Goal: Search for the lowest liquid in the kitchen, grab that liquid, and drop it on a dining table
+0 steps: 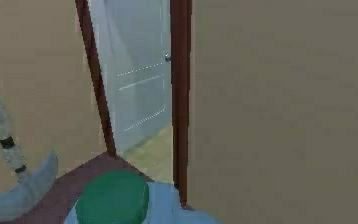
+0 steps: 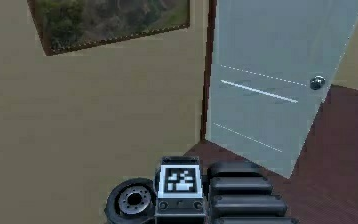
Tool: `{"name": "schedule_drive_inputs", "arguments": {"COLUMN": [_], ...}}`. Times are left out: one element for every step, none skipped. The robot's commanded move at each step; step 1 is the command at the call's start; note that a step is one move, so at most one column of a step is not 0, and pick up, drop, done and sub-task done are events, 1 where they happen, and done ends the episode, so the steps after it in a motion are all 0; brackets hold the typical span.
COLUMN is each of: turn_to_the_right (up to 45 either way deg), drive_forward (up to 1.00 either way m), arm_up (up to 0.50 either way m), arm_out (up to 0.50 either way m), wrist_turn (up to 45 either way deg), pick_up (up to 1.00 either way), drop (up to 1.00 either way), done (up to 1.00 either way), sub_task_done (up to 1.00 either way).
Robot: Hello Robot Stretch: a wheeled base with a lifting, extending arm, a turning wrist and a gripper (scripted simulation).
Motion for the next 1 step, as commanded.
{"name": "schedule_drive_inputs", "arguments": {"turn_to_the_right": [-18.0], "drive_forward": [0.0], "arm_up": [0.0], "arm_out": [0.0], "wrist_turn": [0.0], "pick_up": [0.0], "drop": [0.0], "done": [0.0], "sub_task_done": [0.0]}}
